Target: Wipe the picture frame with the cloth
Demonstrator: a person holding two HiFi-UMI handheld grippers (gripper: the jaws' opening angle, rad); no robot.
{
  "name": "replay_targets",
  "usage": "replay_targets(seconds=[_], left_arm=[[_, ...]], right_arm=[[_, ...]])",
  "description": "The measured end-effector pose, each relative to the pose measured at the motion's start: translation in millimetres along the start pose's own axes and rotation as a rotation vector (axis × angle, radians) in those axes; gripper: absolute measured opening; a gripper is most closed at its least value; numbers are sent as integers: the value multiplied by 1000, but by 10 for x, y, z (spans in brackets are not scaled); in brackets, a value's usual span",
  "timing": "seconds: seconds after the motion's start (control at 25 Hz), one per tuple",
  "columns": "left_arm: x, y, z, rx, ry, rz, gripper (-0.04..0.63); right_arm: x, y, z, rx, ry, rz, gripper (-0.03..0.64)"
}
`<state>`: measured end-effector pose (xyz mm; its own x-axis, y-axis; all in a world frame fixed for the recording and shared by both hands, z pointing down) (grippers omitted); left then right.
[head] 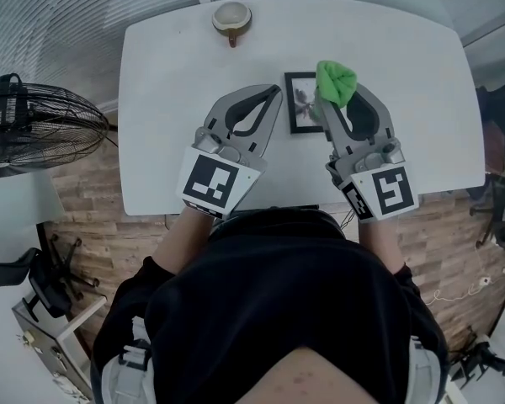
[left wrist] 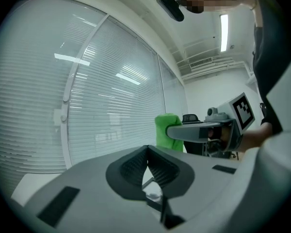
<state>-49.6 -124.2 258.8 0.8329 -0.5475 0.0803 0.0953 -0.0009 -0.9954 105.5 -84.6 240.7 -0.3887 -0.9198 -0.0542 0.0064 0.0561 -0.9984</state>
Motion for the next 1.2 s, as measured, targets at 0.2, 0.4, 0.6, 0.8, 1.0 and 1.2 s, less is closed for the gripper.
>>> replay_targets(seconds=[0.2,0.4,0.6,0.8,1.0,1.2], left_arm=[[40,31,39,-3,1,17,12],[74,32,82,-1,-3,14,12],[65,38,67,-13,-1,23,12],[76,-10,61,-45,-9,16,12],[100,-40,73,-67,-14,13,12],[105,-10,64,-61,-9,17,12]], right_arm=[[-63,22,79,14,-28,9,115],[-110,18,124,25,-48,12,114],[-111,44,121,10,-53,29,114],[-116,51,121,4,-48,35,110],[-115,39,132,13,-34,36,110],[-115,56,128,7,-28,39,110]])
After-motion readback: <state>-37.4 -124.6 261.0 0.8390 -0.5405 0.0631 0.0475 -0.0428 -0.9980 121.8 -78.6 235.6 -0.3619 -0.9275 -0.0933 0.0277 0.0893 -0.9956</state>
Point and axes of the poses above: the fingertips, and each gripper's own axes: x forward along the fingers, z to its right, y out of its top, the point moved 7 cm from there along -x, backward along the fingers
